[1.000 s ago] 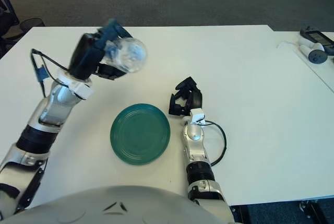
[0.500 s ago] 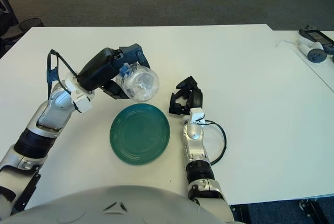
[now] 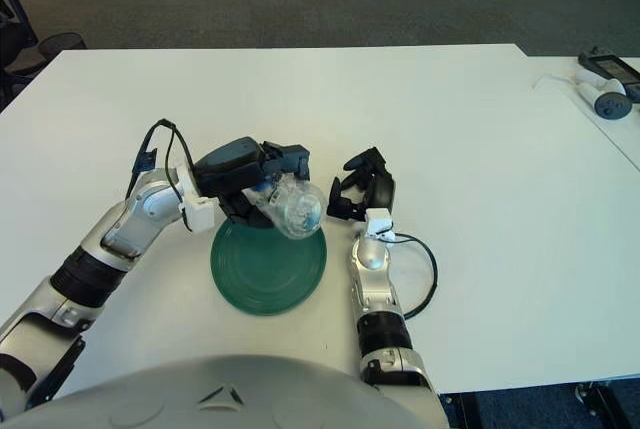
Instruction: Put the bottle into the plate.
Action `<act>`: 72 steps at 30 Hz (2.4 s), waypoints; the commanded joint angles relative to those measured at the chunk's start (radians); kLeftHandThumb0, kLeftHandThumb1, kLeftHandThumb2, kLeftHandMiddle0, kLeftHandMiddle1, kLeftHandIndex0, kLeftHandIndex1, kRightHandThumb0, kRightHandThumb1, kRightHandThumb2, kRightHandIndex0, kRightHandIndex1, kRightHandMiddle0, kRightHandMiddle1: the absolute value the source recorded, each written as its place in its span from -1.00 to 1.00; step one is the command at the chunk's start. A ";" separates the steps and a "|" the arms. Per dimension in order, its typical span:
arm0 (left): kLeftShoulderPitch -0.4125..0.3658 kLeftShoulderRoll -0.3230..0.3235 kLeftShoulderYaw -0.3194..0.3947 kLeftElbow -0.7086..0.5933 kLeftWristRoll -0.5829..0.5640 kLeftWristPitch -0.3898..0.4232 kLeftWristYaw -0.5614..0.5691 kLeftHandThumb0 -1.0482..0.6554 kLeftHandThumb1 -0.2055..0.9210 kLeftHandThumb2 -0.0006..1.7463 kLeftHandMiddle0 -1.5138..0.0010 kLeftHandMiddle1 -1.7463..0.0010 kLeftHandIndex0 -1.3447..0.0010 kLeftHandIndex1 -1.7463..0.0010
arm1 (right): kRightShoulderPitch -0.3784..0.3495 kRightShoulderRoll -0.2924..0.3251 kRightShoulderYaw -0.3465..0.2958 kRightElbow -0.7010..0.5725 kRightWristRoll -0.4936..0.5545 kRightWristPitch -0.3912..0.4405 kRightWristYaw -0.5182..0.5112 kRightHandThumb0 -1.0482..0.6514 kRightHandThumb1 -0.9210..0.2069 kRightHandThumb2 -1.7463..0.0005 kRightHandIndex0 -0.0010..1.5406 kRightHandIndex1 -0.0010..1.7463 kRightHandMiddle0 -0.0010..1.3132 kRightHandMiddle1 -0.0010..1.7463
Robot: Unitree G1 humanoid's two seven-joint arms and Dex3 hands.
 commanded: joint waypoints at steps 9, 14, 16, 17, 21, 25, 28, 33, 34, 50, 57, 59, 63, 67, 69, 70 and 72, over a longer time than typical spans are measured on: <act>-0.012 0.032 -0.060 0.183 0.247 -0.184 0.147 -0.30 0.01 0.44 -0.40 -1.00 0.15 -1.00 | 0.068 -0.014 -0.014 0.111 0.021 0.039 0.030 0.23 0.58 -0.86 0.09 0.91 -0.07 1.00; -0.037 0.035 -0.070 0.213 0.262 -0.203 0.123 -0.32 -0.08 0.51 -0.43 -1.00 0.10 -1.00 | 0.058 -0.014 -0.021 0.123 0.048 0.037 0.062 0.23 0.58 -0.85 0.11 0.88 -0.08 1.00; -0.040 0.035 -0.071 0.217 0.259 -0.208 0.117 -0.33 -0.11 0.53 -0.43 -1.00 0.08 -1.00 | 0.058 -0.013 -0.023 0.124 0.050 0.036 0.066 0.23 0.58 -0.84 0.12 0.87 -0.07 1.00; -0.041 0.035 -0.072 0.221 0.256 -0.210 0.115 -0.33 -0.12 0.54 -0.44 -1.00 0.07 -1.00 | 0.057 -0.013 -0.024 0.125 0.048 0.035 0.064 0.23 0.58 -0.84 0.12 0.87 -0.07 1.00; -0.047 0.031 -0.074 0.240 0.251 -0.220 0.115 -0.35 -0.21 0.61 -0.48 -1.00 0.01 -1.00 | 0.053 -0.015 -0.027 0.130 0.044 0.035 0.061 0.23 0.58 -0.84 0.12 0.86 -0.07 1.00; -0.050 0.027 -0.075 0.254 0.250 -0.230 0.120 -0.36 -0.25 0.64 -0.50 -1.00 -0.02 -1.00 | 0.050 -0.017 -0.028 0.133 0.046 0.032 0.066 0.23 0.58 -0.84 0.12 0.86 -0.07 1.00; -0.053 0.026 -0.075 0.262 0.245 -0.240 0.121 -0.37 -0.27 0.66 -0.51 -1.00 -0.04 -1.00 | 0.050 -0.017 -0.028 0.134 0.054 0.031 0.080 0.23 0.58 -0.84 0.12 0.86 -0.08 1.00; -0.057 0.029 -0.081 0.274 0.222 -0.262 0.097 -0.39 -0.33 0.71 -0.55 -1.00 -0.08 -1.00 | 0.047 -0.014 -0.034 0.142 0.065 0.020 0.096 0.23 0.57 -0.84 0.11 0.87 -0.09 1.00; -0.058 0.030 -0.082 0.274 0.217 -0.265 0.090 -0.39 -0.35 0.72 -0.56 -1.00 -0.09 -1.00 | 0.047 -0.013 -0.036 0.143 0.064 0.017 0.094 0.23 0.57 -0.84 0.11 0.88 -0.09 1.00; -0.087 0.077 -0.068 0.251 0.231 -0.438 0.117 -0.43 -0.44 0.79 -0.58 -1.00 -0.16 -1.00 | 0.045 -0.012 -0.044 0.157 0.073 0.007 0.114 0.23 0.55 -0.82 0.09 0.88 -0.10 1.00; -0.125 0.156 -0.050 0.236 0.251 -0.524 0.111 -0.20 -0.15 0.54 -0.06 -1.00 0.06 -0.97 | 0.043 -0.014 -0.044 0.161 0.053 0.013 0.098 0.23 0.55 -0.83 0.10 0.88 -0.10 1.00; -0.148 0.194 -0.061 0.239 0.220 -0.553 0.065 -0.32 0.20 0.13 0.34 -1.00 0.26 -0.86 | 0.041 -0.014 -0.044 0.162 0.048 0.016 0.093 0.23 0.56 -0.83 0.11 0.87 -0.09 1.00; -0.189 0.212 -0.087 0.249 0.215 -0.578 0.006 -0.76 0.62 -0.47 0.82 -0.78 0.79 -0.58 | 0.042 -0.011 -0.043 0.158 0.048 0.014 0.090 0.23 0.57 -0.83 0.11 0.86 -0.09 1.00; -0.225 0.227 -0.086 0.236 0.211 -0.588 -0.030 -0.95 0.92 -0.77 0.96 0.06 0.96 0.01 | 0.045 -0.008 -0.042 0.155 0.051 0.010 0.089 0.23 0.55 -0.82 0.11 0.86 -0.10 1.00; -0.238 0.235 -0.067 0.214 0.247 -0.609 -0.017 -0.96 0.96 -0.73 0.98 0.51 0.98 0.43 | 0.047 -0.005 -0.043 0.149 0.053 0.009 0.088 0.23 0.54 -0.81 0.10 0.87 -0.11 1.00; -0.242 0.237 -0.060 0.206 0.263 -0.618 -0.010 -0.96 0.97 -0.69 0.99 0.68 0.99 0.62 | 0.046 -0.003 -0.044 0.146 0.053 0.008 0.085 0.23 0.53 -0.81 0.09 0.88 -0.12 1.00; -0.243 0.237 -0.054 0.199 0.276 -0.624 -0.005 -0.96 0.99 -0.65 0.99 0.84 0.99 0.81 | 0.046 -0.003 -0.045 0.141 0.052 0.007 0.082 0.23 0.50 -0.80 0.06 0.91 -0.13 1.00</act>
